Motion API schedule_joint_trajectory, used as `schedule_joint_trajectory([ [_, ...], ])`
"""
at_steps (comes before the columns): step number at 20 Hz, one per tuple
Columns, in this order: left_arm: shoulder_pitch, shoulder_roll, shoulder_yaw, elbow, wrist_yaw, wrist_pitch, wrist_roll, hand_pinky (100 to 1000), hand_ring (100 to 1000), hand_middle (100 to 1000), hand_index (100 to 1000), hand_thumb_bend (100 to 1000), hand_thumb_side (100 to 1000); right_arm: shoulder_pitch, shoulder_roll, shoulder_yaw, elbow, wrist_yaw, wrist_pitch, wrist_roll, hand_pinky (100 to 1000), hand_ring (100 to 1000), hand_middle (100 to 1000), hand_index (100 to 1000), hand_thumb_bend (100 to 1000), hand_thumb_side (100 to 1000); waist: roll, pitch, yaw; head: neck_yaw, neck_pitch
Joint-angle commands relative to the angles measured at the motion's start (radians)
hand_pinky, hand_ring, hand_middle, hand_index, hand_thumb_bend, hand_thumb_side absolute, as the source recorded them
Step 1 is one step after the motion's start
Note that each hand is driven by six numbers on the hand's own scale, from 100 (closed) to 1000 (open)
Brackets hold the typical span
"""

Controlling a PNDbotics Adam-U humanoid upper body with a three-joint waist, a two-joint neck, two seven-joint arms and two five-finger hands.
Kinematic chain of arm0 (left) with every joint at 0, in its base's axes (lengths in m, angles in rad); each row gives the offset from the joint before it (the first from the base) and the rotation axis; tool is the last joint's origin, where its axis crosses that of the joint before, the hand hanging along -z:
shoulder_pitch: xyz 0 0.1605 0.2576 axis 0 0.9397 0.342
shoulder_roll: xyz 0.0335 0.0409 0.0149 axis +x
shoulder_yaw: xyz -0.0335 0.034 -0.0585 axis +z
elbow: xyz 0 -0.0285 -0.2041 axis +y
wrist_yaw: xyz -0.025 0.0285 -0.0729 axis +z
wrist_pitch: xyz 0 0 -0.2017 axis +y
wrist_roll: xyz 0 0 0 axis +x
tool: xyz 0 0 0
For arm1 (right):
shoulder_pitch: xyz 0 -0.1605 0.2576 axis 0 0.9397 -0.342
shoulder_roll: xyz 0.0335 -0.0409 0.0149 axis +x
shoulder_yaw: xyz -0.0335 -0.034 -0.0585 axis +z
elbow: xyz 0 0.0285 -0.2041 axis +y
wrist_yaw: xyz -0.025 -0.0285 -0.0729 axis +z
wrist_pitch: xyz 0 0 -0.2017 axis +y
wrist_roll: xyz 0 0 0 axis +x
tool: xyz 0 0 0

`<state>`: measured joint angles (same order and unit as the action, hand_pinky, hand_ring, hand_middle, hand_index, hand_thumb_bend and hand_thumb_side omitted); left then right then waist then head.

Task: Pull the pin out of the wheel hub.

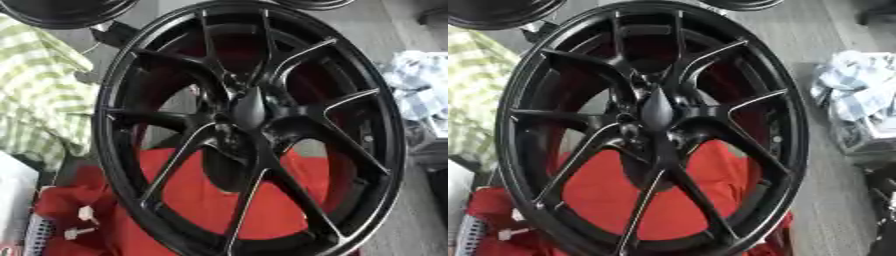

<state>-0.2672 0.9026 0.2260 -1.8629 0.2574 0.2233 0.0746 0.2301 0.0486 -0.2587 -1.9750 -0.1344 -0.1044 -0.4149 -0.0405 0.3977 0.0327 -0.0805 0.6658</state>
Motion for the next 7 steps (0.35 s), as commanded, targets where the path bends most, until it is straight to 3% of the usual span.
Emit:
schedule_joint_trajectory([
  [1, 0.001, -0.062, -0.017, -0.122, 0.141, -0.085, 0.14, 596, 674, 641, 806, 100, 657, 0.002, -0.011, 0.0, -0.025, -0.004, -0.015, 0.012, 970, 816, 806, 746, 100, 708, -0.001, -0.021, 0.0, 0.007, -0.013],
  [7, 0.022, -0.288, -0.055, -0.137, 0.162, -0.223, 0.119, 594, 681, 647, 813, 100, 697, -0.007, -0.017, 0.013, -0.025, 0.0, -0.041, 0.041, 972, 818, 809, 747, 100, 645, -0.015, -0.016, -0.007, 0.025, -0.019],
])
